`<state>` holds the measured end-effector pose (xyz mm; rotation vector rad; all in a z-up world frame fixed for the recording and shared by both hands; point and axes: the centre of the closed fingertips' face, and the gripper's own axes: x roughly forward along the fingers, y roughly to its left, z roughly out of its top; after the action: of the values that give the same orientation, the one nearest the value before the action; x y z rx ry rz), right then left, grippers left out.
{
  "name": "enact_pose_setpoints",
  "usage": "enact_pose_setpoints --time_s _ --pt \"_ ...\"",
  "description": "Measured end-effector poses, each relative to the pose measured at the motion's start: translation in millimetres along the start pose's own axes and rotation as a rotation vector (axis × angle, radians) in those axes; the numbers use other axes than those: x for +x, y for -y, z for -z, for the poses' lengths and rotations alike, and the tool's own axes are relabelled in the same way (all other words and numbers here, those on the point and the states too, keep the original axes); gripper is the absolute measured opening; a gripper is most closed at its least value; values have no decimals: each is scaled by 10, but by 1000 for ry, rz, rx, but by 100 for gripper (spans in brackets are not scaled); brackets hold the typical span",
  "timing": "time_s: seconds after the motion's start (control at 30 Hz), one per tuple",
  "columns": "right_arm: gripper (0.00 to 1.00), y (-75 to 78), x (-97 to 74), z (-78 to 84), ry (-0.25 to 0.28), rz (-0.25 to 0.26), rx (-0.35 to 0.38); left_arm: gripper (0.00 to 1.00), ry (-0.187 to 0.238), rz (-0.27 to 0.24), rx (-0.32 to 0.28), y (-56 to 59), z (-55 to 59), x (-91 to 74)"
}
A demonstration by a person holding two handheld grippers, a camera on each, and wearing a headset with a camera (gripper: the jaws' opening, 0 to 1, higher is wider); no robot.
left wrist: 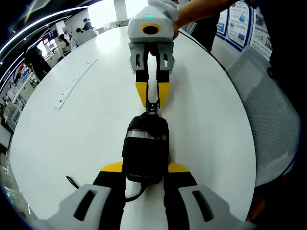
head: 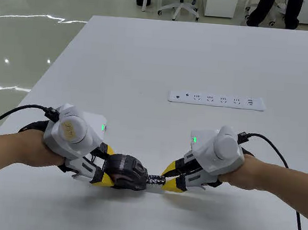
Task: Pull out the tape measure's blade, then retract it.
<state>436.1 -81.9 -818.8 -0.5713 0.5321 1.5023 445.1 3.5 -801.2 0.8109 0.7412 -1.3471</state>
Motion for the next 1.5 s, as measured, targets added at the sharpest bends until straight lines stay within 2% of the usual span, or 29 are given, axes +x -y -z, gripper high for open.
enact_pose_setpoints --time_s 1.5 --pt "11 -6 -100 53 -4 2 -4 25 -2 -1 -7 -3 17 -9"
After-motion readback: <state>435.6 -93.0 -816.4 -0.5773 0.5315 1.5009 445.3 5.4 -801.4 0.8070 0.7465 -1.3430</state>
